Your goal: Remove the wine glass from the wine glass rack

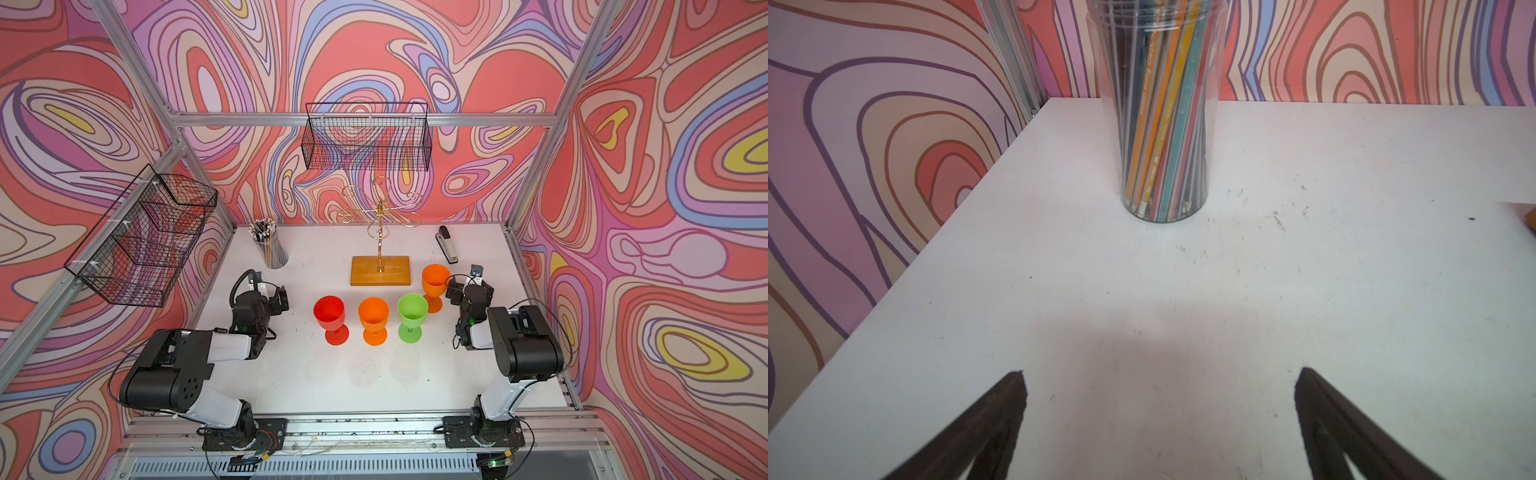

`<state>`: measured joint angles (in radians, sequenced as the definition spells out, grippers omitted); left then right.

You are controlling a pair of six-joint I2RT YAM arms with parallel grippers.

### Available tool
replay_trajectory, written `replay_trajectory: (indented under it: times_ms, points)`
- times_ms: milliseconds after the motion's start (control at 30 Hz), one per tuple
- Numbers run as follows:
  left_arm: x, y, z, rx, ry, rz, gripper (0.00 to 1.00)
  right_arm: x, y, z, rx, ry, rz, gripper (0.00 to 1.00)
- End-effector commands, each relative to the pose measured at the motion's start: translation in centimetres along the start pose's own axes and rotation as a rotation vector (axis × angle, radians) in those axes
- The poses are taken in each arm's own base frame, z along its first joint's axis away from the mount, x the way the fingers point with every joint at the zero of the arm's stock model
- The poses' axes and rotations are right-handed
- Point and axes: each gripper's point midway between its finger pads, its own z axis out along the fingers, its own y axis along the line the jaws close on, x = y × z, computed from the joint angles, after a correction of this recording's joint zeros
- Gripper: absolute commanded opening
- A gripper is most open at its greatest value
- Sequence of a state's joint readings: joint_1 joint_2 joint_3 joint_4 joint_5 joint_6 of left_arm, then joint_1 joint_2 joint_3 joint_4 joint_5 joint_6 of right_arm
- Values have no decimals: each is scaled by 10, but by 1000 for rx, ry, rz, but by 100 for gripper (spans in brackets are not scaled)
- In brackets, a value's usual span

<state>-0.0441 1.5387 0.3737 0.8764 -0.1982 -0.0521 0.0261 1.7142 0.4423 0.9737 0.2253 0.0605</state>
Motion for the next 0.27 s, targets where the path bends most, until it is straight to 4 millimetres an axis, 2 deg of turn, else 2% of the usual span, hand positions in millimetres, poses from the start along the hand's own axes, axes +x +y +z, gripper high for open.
replay_trajectory:
  times_ms: [0,233]
  points:
    - [-3,1,0,-2,-22,6,100,-5,1,3,1,-17,-4,98]
    - [-4,2,0,-2,-25,4,100,-5,1,3,1,-17,-5,98]
